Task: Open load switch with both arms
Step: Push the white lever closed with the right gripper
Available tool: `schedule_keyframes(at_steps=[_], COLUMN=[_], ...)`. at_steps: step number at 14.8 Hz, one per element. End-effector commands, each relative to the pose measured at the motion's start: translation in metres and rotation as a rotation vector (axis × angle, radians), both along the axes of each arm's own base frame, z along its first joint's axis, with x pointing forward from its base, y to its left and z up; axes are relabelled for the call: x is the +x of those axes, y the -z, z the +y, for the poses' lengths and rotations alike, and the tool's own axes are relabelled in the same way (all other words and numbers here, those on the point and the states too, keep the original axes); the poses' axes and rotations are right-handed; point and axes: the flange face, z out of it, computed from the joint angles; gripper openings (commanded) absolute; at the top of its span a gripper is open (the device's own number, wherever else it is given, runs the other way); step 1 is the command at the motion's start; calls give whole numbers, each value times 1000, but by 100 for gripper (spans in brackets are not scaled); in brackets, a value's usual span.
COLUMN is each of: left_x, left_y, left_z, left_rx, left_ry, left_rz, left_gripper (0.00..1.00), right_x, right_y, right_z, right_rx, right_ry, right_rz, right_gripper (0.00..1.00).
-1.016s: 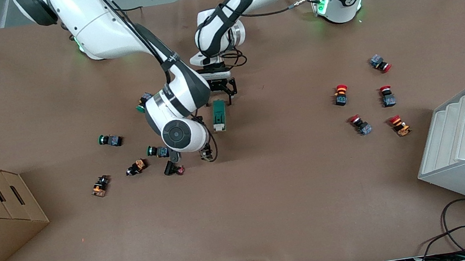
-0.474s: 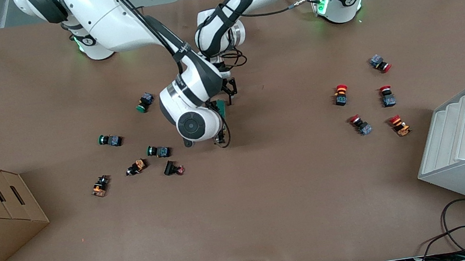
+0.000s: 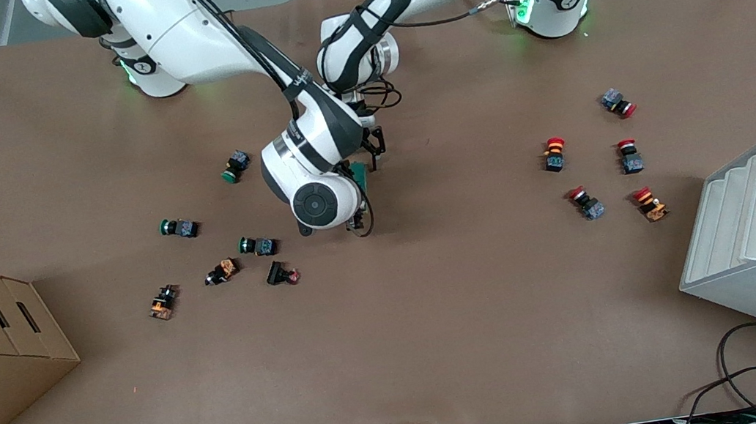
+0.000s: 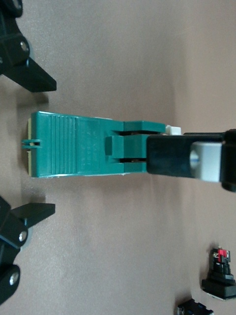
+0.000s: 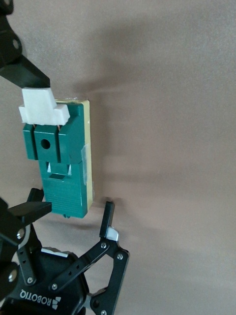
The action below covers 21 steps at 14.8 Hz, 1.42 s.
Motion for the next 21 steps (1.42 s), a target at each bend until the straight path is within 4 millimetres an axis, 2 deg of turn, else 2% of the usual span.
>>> schedule_keyframes(at_steps=[1, 5, 10, 14, 21], left_x=[-10, -10, -11, -12, -12], left_y=[10, 10, 11, 11, 12], left_z=[10, 10, 11, 11, 12], left_rx=[1, 1, 3, 5, 8], left_ry=[-5, -5, -4, -4, -5], left_rz=[10, 10, 12, 12, 11], left_gripper=[99, 99, 99, 99, 99], right_x=[-10, -10, -21, -17, -34], right_y=[2, -11, -15, -31, -23], right_z=[-1, -4, 2, 6, 10], right_rx=[-19, -23, -34, 17, -11], right_ry=[-14, -30, -52, -25, -66], right_rz=[53, 108, 162, 212, 263], right_gripper=[100, 100, 100, 100, 100])
